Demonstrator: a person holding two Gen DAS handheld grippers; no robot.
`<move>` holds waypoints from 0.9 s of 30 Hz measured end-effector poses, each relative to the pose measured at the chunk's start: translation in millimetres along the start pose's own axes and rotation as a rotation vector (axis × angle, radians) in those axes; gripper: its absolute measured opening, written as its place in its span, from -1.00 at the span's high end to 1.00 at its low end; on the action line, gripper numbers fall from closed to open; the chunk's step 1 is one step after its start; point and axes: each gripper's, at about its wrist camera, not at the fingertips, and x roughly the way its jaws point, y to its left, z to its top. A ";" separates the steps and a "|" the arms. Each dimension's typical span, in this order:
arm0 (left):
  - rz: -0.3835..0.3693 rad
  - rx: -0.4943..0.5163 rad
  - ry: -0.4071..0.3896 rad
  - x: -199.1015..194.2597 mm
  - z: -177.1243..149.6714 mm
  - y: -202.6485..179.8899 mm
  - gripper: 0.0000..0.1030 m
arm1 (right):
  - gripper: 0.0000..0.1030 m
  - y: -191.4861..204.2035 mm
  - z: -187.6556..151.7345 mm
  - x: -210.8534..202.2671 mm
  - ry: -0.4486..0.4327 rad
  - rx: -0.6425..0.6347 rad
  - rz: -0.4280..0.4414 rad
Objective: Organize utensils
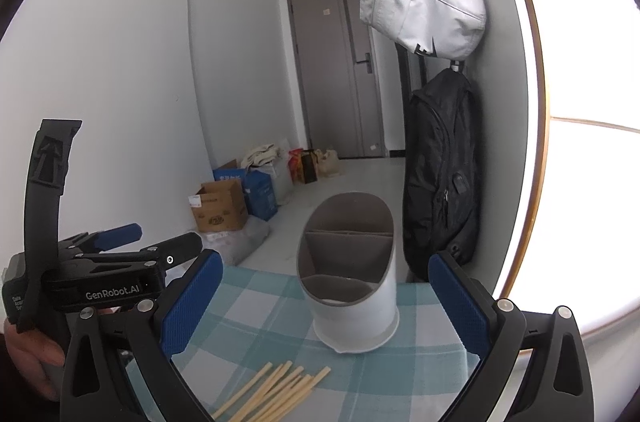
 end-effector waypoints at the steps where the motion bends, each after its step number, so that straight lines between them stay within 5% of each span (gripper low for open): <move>1: -0.001 0.001 0.000 -0.1 -0.1 0.2 -0.98 | -1.00 -0.4 0.5 -0.7 -0.004 0.003 0.002; 27: -0.006 -0.003 0.016 3.2 -1.3 -0.7 -0.98 | -1.00 -16.5 3.2 -2.1 -0.019 0.086 -0.009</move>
